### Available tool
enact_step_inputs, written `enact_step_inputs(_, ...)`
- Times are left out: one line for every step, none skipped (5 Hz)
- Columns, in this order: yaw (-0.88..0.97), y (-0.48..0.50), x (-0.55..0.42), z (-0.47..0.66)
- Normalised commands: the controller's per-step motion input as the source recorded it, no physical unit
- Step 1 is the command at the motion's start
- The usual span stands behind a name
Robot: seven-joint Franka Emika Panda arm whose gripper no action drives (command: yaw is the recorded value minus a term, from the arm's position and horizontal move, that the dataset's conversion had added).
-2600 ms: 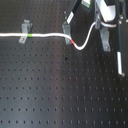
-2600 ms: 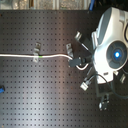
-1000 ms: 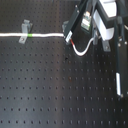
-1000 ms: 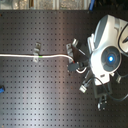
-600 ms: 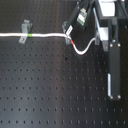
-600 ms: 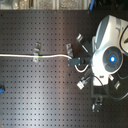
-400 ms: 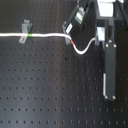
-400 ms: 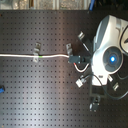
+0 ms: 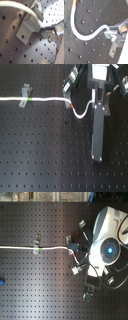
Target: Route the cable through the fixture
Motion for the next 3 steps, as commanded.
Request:
enact_step_inputs(0.00, -0.019, -0.003, 0.00)
enact_step_inputs(-0.02, -0.033, -0.007, -0.19)
enact_step_inputs(-0.05, -0.018, 0.093, -0.37)
